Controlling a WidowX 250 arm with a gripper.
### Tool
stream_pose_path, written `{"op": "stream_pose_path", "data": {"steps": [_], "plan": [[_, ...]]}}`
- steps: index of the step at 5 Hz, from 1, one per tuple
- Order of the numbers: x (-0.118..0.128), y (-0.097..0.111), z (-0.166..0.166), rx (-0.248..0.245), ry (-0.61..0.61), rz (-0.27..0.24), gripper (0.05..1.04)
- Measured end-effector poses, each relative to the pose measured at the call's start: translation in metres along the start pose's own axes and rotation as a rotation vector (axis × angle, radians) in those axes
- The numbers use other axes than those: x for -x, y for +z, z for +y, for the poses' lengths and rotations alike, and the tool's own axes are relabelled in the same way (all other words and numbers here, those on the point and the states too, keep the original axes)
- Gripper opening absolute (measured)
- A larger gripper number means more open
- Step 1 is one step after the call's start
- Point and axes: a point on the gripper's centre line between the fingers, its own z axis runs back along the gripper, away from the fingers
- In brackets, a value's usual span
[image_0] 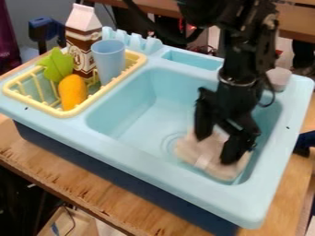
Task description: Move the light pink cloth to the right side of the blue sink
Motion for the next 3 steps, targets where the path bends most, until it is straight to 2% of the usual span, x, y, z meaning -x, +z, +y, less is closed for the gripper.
{"op": "stream_pose_path", "data": {"steps": [1,2,3], "plan": [[-0.0175,0.0024,0.0078,-0.093,-0.086,-0.104,1.001],[-0.0256,0.0053,0.0088,-0.084,-0.106,-0.147,1.001],[-0.0184,0.0074,0.0099,-0.046,-0.066,-0.134,1.001]]}}
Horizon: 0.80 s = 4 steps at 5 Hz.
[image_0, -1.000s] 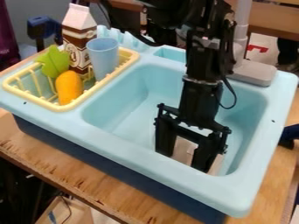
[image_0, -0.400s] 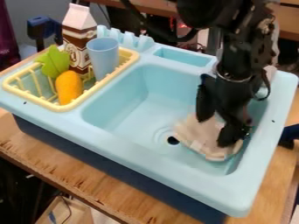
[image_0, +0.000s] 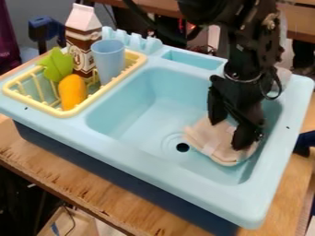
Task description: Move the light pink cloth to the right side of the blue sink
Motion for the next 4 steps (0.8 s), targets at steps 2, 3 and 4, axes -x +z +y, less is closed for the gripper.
{"op": "stream_pose_path", "data": {"steps": [2,3,4], "plan": [[0.014,0.041,0.009,0.095,0.124,-0.055,1.001],[0.027,0.055,0.012,0.133,0.172,0.007,1.001],[0.045,0.077,0.012,0.137,0.267,0.176,1.001]]}}
